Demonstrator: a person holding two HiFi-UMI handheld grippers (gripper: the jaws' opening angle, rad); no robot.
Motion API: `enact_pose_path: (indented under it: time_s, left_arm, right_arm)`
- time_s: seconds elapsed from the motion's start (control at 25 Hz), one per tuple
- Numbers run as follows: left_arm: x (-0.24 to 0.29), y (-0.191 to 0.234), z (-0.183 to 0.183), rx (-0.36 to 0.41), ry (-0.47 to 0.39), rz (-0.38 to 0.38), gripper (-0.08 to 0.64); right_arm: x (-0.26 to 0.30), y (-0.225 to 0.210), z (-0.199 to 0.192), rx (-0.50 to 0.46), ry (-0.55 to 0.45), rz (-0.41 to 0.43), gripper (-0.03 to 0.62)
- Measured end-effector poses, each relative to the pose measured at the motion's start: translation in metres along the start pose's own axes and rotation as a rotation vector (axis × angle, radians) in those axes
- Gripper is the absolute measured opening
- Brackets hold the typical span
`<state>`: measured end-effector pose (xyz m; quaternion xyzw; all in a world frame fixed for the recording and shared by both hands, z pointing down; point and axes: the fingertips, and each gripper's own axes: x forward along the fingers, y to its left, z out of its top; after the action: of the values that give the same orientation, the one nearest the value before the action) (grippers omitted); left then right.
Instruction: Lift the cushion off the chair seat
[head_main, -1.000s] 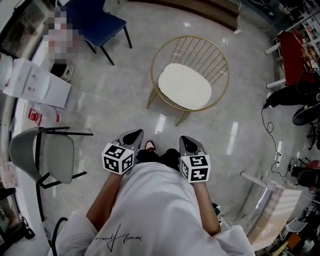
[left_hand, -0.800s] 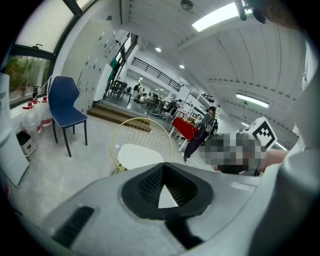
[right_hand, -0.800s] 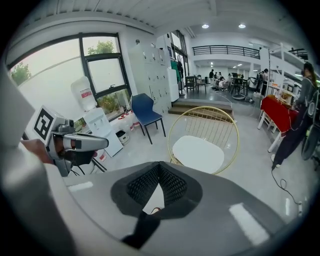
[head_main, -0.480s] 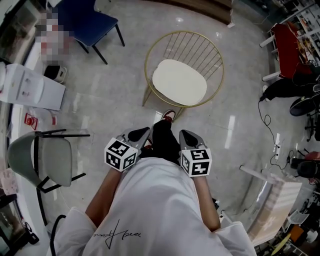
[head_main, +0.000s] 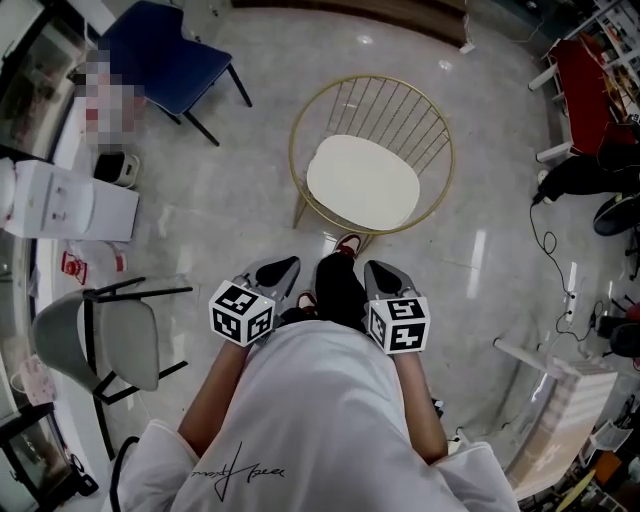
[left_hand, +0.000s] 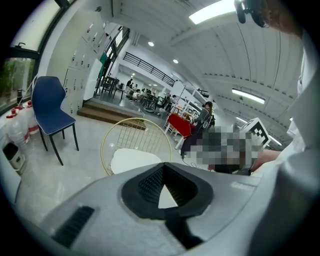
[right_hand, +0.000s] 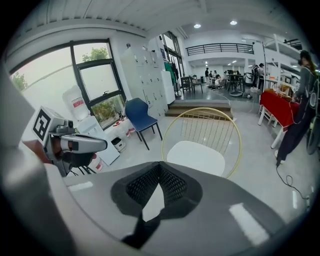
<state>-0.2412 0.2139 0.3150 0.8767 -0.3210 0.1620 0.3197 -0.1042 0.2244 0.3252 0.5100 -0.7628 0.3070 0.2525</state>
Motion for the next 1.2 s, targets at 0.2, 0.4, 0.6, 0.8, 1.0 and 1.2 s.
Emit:
enact_pose_path:
  time_s: [0.2,0.4,0.6,0.8,1.0,1.2]
  left_arm:
    - [0.037,0.012,0.026,-0.013,0.032,-0.004,0.000]
    - [0.080,0.022,0.053,-0.010,0.074,-0.025,0.000]
    - [0.118,0.027,0.086,-0.022,0.086,-0.037,0.000]
    - [0.148,0.041,0.113,-0.035,0.105,-0.015,0.000]
    - [0.176,0.044,0.131,-0.029,0.144,-0.009,0.000]
    - [0.193,0.053,0.139,-0.044,0.176,-0.011,0.001]
  right_arm:
    - [0.017,-0.034,0.020,0.039,0.016,-0.011,0.008]
    - [0.039,-0.067,0.040,0.088,0.034,-0.011,0.008]
    - [0.054,-0.102,0.060,0.127,0.042,-0.008,0.008]
    - [0.071,-0.128,0.077,0.177,0.038,0.001,0.008]
    - [0.078,-0.157,0.091,0.222,0.033,-0.009,0.008]
    - [0.081,-0.176,0.095,0.281,0.028,-0.038,0.008]
